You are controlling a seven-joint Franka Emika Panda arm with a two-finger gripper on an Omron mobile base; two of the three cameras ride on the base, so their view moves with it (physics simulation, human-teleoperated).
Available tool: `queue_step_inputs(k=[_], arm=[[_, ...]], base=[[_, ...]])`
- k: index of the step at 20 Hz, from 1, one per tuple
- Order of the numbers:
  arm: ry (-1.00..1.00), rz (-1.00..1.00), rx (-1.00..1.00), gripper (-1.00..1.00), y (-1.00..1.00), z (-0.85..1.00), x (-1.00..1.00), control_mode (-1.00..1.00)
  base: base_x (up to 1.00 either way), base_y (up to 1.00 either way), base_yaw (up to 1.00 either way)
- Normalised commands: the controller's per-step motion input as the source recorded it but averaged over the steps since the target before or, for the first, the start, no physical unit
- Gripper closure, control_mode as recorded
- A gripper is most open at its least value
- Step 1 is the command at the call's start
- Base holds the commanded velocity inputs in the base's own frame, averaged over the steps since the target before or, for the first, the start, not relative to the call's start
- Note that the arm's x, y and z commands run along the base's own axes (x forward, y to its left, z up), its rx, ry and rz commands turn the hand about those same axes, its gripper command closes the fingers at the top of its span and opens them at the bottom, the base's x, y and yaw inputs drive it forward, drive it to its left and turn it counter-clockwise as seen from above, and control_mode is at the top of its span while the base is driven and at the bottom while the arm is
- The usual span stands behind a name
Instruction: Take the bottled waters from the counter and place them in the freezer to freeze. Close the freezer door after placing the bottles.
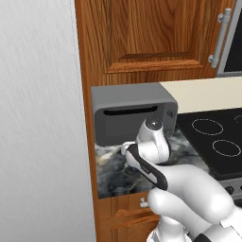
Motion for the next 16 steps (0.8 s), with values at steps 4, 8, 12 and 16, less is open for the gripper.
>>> queue_step_inputs(k=[4, 8, 12, 16], arm=[[-0.01, 0.0, 0.0, -1.0, 0.01, -0.06, 0.09, -1.0], [-0.02, 0.0, 0.0, -1.0, 0.0, 0.0, 0.09, -1.0], [-0.01, 0.0, 0.0, -1.0, 0.0, -0.07, 0.14, -1.0], [-0.08, 0.0, 0.0, -1.0, 0.0, -0.04, 0.1, -1.0]], base=[[0.0, 0.0, 0.0], [0.0, 0.0, 0.0], [0.0, 0.0, 0.0], [0.0, 0.0, 0.0]])
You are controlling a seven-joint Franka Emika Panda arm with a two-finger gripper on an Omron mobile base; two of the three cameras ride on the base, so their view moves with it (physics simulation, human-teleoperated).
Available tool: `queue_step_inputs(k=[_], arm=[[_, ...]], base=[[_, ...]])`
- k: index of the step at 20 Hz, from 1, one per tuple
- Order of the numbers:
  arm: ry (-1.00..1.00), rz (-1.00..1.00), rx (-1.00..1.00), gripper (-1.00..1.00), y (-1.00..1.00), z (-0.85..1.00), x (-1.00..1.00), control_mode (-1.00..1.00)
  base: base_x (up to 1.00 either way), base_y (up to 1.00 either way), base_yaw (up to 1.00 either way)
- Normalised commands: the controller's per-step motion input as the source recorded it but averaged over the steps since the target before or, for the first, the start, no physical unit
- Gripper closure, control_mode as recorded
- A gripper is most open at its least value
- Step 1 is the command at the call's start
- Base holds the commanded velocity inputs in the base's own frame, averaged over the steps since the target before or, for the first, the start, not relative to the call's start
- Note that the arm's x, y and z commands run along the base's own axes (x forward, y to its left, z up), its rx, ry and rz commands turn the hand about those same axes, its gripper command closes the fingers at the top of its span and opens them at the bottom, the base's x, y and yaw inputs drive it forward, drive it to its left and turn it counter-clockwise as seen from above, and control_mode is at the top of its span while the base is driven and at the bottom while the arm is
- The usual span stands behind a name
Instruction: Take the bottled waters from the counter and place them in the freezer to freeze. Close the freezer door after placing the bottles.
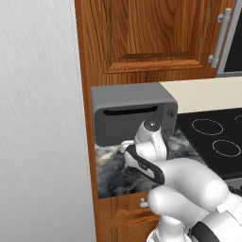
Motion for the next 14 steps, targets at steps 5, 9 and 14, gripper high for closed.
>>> queue_step_inputs(k=[5, 9, 14], arm=[[-0.08, 0.0, 0.0, -1.0, 0.0, -0.03, 0.06, -1.0], [0.0, 0.0, 0.0, -1.0, 0.0, 0.0, 0.0, -1.0], [0.0, 0.0, 0.0, 1.0, 0.0, 0.0, 0.0, -1.0]], base=[[0.0, 0.0, 0.0], [0.0, 0.0, 0.0], [0.0, 0.0, 0.0]])
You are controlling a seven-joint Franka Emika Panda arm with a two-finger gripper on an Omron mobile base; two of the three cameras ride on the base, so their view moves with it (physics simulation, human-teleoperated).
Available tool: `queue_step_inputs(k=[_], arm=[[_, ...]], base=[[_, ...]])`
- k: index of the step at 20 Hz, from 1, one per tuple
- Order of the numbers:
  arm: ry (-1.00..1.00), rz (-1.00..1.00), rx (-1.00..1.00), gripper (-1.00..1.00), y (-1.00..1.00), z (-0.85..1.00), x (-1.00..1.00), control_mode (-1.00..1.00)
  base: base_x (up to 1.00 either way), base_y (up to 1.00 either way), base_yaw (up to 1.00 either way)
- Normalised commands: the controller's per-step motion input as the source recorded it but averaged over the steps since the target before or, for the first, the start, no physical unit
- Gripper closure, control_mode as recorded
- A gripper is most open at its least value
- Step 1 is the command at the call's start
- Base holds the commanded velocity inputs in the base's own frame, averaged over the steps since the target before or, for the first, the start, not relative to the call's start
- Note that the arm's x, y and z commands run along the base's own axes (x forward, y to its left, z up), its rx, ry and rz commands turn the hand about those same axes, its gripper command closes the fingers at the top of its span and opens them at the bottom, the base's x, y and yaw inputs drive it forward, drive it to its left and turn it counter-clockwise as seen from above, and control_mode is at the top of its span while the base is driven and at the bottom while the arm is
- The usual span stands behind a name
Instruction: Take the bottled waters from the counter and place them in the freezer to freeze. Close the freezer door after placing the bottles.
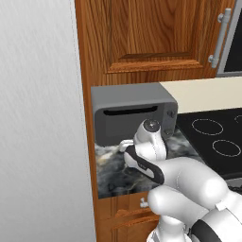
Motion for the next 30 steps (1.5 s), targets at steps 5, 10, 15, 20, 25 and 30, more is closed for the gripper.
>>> queue_step_inputs(k=[5, 10, 15, 20, 25, 30], arm=[[0.0, 0.0, 0.0, 1.0, 0.0, 0.0, 0.0, -1.0], [0.0, 0.0, 0.0, 1.0, 0.0, -0.03, 0.0, -1.0], [0.0, -0.01, 0.05, 1.0, -0.12, 0.13, -0.18, -1.0], [0.0, -0.02, 0.18, 1.0, -0.25, 0.72, -0.39, -1.0], [-0.06, 0.0, 0.09, 1.0, -0.16, 0.89, -0.61, -1.0], [-0.02, 0.0, -0.11, 1.0, -0.04, 0.72, -0.58, -1.0]], base=[[0.0, 0.0, 0.0], [0.0, 0.0, 0.0], [0.0, 0.0, 0.0], [0.0, 0.0, 0.0], [0.0, 0.0, 0.0], [0.0, 0.0, 0.0]])
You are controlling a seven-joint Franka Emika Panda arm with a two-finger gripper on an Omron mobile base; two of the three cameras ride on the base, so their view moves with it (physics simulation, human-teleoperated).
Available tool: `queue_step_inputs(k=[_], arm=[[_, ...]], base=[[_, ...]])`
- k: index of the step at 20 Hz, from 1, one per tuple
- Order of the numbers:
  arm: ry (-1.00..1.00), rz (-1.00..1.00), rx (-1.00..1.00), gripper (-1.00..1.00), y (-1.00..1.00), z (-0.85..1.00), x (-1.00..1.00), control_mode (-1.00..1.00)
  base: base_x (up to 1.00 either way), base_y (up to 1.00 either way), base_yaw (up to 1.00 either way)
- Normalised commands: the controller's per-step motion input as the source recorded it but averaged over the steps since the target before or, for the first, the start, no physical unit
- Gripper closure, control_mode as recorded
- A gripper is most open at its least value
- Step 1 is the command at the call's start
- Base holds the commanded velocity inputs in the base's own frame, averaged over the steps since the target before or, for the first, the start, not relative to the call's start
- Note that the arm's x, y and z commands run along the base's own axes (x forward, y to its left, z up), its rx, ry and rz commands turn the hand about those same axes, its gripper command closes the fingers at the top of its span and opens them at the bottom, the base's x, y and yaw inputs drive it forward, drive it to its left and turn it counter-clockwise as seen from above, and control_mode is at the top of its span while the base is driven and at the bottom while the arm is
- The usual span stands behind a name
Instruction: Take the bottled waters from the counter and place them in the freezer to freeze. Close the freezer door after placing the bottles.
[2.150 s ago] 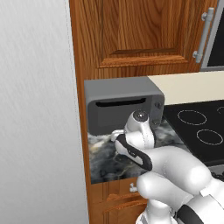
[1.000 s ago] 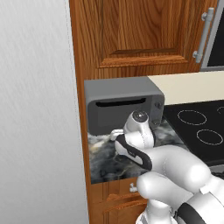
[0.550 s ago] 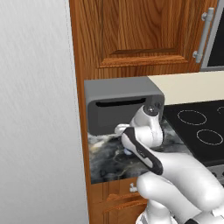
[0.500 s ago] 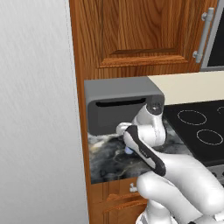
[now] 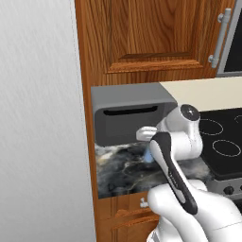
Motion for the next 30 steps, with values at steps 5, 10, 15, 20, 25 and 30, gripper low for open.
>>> queue_step_inputs(k=[5, 10, 15, 20, 25, 30], arm=[[0.0, 0.0, -0.21, 1.0, 0.0, 0.67, -0.72, -1.0], [0.03, 0.0, -0.08, 1.0, -0.01, 0.63, -0.63, -1.0], [0.07, 0.0, 0.01, 1.0, -0.12, 0.48, -0.43, -1.0], [0.0, 0.0, 0.05, 1.0, -0.14, 0.07, -0.47, -1.0], [0.0, 0.0, 0.0, 1.0, -0.04, 0.0, -0.16, -1.0], [0.0, 0.0, 0.0, 1.0, 0.0, 0.0, 0.0, -1.0]], base=[[0.0, 0.0, 0.0], [0.0, 0.0, 0.0], [0.0, 0.0, 0.0], [0.0, 0.0, 0.0], [0.0, 0.0, 0.0], [0.0, 0.0, 0.0]])
